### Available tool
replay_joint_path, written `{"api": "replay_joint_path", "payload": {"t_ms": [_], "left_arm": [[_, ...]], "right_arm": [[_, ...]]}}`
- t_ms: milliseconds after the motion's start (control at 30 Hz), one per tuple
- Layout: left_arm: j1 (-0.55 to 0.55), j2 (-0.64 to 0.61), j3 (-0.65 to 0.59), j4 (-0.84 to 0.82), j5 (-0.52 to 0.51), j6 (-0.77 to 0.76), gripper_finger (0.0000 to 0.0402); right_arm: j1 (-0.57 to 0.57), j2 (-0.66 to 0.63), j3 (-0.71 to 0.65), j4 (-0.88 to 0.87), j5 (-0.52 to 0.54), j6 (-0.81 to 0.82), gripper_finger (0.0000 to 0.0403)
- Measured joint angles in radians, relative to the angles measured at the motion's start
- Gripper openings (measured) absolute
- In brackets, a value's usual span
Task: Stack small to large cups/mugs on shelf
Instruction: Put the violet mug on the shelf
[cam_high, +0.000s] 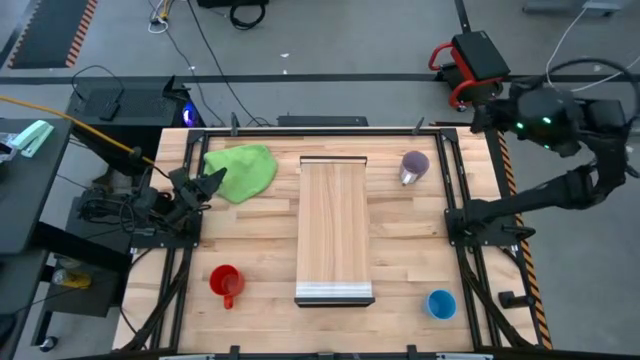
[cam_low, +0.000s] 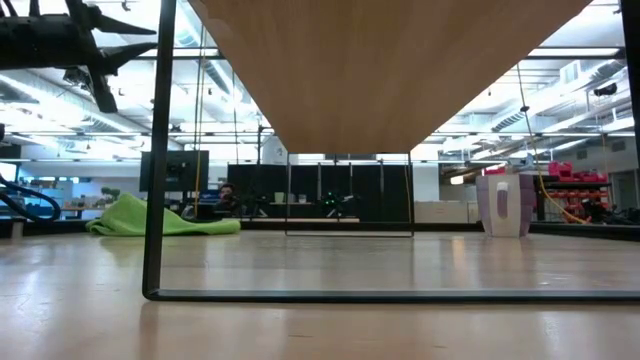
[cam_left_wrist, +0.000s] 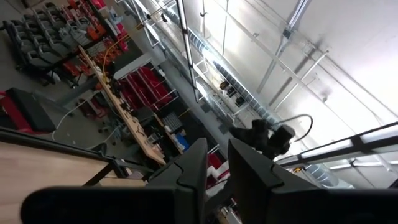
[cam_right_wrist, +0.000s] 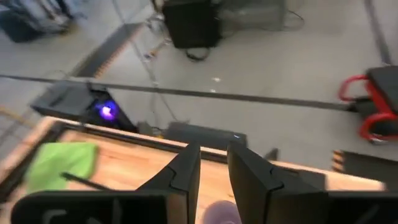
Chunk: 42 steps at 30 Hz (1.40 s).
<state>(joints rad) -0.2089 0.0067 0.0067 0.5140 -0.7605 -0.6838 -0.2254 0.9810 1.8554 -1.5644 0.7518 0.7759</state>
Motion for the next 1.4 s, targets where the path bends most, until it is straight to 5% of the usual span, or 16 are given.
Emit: {"api": "replay_joint_path", "payload": {"t_ms": [567,733,967,1400], "left_arm": [[0.0,0.0,0.0,-0.043,0.079,-0.004,0.0087],[0.0,0.0,0.0,-0.044,0.105,-0.004,0.0089],[0.0,0.0,0.0,-0.073,0.105,-0.007,0.009],[0.0,0.0,0.0,-0.13,0.104,-0.027,0.0094]], "right_arm": [[-0.696,0.111,-0.353,-0.007,-0.706,-0.201,0.0088],[-0.816,0.214,-0.401,-0.007,-0.727,-0.297,0.0088],[-0.807,0.334,-0.434,-0.001,-0.732,-0.339,0.0099],[-0.745,0.304,-0.699,0.25,-0.735,-0.282,0.0121]]}}
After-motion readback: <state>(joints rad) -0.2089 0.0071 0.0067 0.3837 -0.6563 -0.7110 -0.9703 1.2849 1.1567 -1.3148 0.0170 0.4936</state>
